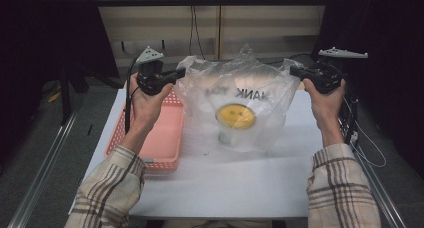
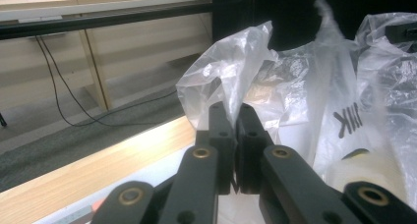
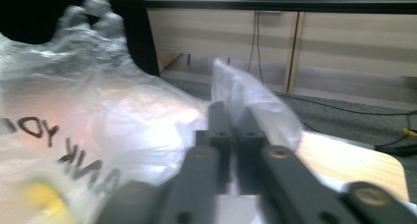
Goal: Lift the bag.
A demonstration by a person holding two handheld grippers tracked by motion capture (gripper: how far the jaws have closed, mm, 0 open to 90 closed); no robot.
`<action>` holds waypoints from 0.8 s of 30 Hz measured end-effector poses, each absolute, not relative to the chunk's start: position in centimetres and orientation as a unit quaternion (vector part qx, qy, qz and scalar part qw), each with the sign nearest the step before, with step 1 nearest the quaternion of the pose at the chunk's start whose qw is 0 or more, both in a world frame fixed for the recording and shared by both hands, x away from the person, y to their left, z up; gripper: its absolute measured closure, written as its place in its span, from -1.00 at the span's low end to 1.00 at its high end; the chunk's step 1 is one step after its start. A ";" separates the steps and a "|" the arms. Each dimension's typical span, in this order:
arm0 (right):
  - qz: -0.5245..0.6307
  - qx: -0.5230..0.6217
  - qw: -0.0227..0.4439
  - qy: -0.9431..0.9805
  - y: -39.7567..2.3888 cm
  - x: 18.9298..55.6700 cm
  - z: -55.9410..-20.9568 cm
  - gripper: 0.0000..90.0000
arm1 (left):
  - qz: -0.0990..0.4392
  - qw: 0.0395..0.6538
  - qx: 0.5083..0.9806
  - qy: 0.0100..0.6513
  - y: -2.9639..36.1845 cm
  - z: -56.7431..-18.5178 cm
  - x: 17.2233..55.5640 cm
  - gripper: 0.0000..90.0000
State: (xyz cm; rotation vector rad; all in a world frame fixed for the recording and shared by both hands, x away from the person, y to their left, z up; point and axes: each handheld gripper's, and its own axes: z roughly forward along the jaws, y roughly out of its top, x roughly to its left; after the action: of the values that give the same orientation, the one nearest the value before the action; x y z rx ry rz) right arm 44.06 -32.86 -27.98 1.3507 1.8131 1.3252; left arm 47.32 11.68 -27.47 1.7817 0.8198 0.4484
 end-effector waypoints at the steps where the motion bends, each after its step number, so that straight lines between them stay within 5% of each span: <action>1: 0.492 0.497 0.256 0.667 -32.9 43.9 -28.0 0.75 | 0.187 0.537 0.747 0.344 11.7 -27.5 47.3 0.91; 5: 0.509 0.485 0.246 0.667 -33.0 42.8 -28.0 0.49 | 0.177 0.539 0.750 0.340 11.5 -27.5 46.9 0.68; 11: 0.503 0.486 0.247 0.671 -32.8 41.4 -28.1 0.08 | 0.181 0.538 0.746 0.348 11.2 -27.5 46.2 -0.12; 15: 0.505 0.484 0.255 0.667 -32.9 40.1 -28.1 -0.10 | 0.184 0.538 0.745 0.348 11.7 -27.2 45.7 -0.48; 24: 0.502 0.484 0.270 0.664 -33.8 37.1 -28.6 -0.28 | 0.190 0.557 0.732 0.344 13.4 -27.1 43.4 -0.68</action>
State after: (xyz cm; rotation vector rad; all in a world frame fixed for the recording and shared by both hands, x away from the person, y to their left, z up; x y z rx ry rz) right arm 37.05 -33.84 -28.56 1.3039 1.7879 1.3537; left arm 43.44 13.41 -27.12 1.7279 0.8111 0.4494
